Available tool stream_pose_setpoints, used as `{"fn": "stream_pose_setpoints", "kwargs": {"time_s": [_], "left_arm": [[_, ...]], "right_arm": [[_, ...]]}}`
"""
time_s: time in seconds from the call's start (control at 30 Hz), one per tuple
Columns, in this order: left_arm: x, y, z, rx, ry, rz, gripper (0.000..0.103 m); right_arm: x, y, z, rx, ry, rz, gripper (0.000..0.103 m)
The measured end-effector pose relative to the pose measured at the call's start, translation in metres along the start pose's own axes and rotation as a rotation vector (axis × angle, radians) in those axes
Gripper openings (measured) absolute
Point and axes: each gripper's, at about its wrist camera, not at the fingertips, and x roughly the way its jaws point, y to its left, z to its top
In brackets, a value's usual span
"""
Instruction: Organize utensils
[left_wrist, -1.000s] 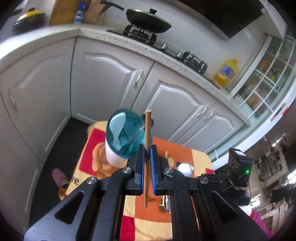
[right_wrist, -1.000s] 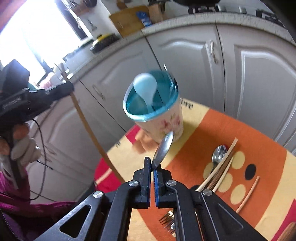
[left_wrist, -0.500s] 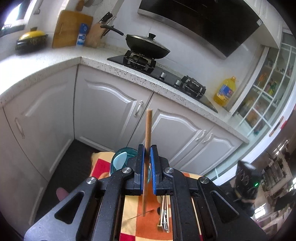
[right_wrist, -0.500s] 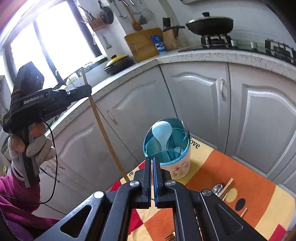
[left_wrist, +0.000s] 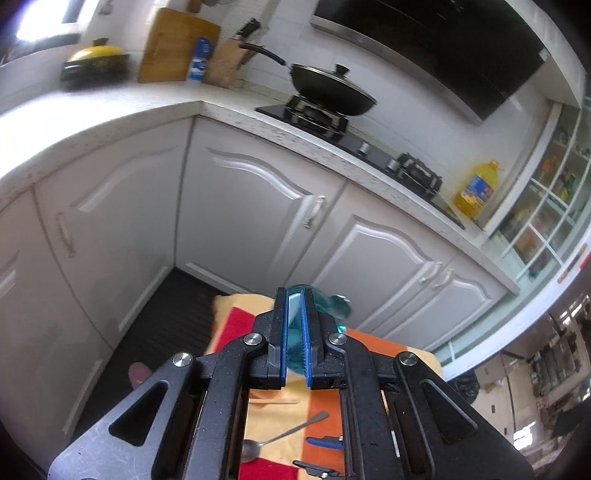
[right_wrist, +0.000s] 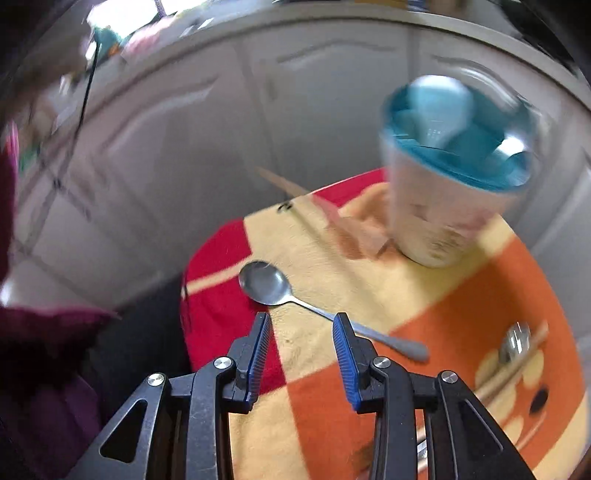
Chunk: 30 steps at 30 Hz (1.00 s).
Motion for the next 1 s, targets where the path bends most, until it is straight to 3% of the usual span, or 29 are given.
{"fn": "stream_pose_setpoints", "kwargs": {"time_s": [0.1, 0.27, 0.43, 0.6, 0.83, 1.0], "left_arm": [[-0.001, 0.02, -0.007, -0.03, 0.013, 0.018, 0.005], [0.018, 0.056, -0.03, -0.086, 0.084, 0.035, 0.005], [0.032, 0.089, -0.054, -0.152, 0.133, 0.067, 0.008], [0.031, 0.133, -0.078, -0.359, 0.111, -0.008, 0.057], [0.079, 0.186, -0.149, -0.614, 0.254, 0.031, 0.059], [0.105, 0.203, -0.162, -0.722, 0.254, 0.0, 0.059]], "right_arm": [[0.023, 0.0, 0.007, -0.048, 0.06, -0.002, 0.034], [0.04, -0.002, 0.01, -0.035, 0.081, 0.027, 0.034], [0.034, -0.017, 0.014, 0.076, 0.038, 0.054, 0.034], [0.021, -0.021, 0.011, 0.107, 0.017, 0.054, 0.034], [0.015, -0.026, -0.004, 0.195, -0.006, 0.081, 0.034], [0.013, -0.025, -0.012, 0.209, 0.004, 0.077, 0.035]]}}
